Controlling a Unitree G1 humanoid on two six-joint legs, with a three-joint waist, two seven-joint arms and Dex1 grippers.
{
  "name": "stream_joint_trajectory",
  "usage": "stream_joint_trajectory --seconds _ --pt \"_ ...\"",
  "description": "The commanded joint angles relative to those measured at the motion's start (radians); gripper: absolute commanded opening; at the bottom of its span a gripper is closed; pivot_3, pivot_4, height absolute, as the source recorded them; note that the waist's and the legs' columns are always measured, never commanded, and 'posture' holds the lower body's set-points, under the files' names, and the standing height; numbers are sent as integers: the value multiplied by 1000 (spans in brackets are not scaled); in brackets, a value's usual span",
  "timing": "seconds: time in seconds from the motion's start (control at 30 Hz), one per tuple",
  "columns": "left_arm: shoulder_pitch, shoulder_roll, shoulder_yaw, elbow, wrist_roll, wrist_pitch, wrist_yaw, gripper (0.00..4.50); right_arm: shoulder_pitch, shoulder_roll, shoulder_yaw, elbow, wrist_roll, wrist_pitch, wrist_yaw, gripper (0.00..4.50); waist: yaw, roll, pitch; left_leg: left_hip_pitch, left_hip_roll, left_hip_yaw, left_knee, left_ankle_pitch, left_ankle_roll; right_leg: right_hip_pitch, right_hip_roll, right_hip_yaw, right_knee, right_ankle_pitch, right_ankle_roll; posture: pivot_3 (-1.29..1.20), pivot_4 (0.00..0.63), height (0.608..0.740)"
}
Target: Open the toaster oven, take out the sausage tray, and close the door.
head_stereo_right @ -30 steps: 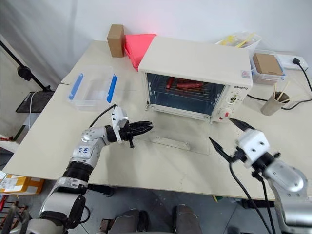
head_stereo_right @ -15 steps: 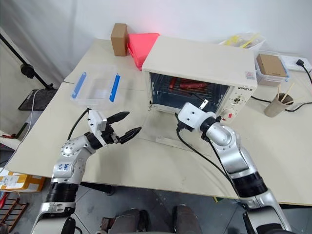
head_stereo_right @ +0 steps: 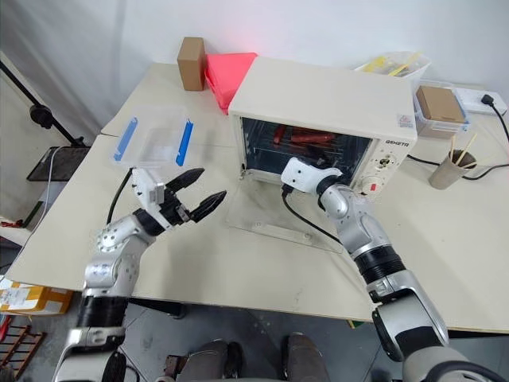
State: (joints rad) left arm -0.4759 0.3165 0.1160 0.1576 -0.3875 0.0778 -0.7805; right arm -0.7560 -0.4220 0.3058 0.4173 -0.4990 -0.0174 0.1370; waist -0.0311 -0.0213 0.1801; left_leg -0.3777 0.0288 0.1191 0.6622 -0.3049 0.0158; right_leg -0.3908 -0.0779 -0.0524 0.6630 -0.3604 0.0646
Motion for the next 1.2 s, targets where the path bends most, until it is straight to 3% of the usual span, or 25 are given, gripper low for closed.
stream_joint_trajectory --seconds 0.03,0.1,0.3,0.53,0.77,1.2 --pt "-129 -20 -21 141 16 -71 -44 4500 -8 -8 -17 -40 -16 -8 -13 649 0 0 0 0 0 0 0 0 0 0 0 0 0 0 0 0 150 740" --pt "-204 -36 -21 229 17 -96 -55 4500 0 -13 -21 -57 -25 -11 -7 179 0 -1 0 -1 0 0 0 0 0 -1 0 0 0 0 0 0 150 740" --pt "-406 -88 -17 474 14 -157 -131 4500 22 -42 -47 -139 -63 -9 -5 92 2 -1 0 -8 0 -2 1 0 0 -4 0 -4 1 0 0 0 150 740" --pt "-496 -112 6 628 23 -202 -158 4500 61 -85 -63 -273 -60 -11 54 92 6 -1 0 -15 0 -6 2 0 1 -7 0 -11 0 0 1 0 150 740" --pt "-483 -119 18 673 25 -216 -200 4500 221 -104 -88 -532 -30 74 210 92 6 0 0 -18 0 -12 1 0 1 -8 0 -18 -1 0 1 0 150 740" --pt "-379 -20 29 562 6 -160 -291 4500 171 -103 -89 -494 -38 52 219 92 2 0 1 -20 0 -13 5 3 1 -8 0 -18 0 0 0 0 150 740"
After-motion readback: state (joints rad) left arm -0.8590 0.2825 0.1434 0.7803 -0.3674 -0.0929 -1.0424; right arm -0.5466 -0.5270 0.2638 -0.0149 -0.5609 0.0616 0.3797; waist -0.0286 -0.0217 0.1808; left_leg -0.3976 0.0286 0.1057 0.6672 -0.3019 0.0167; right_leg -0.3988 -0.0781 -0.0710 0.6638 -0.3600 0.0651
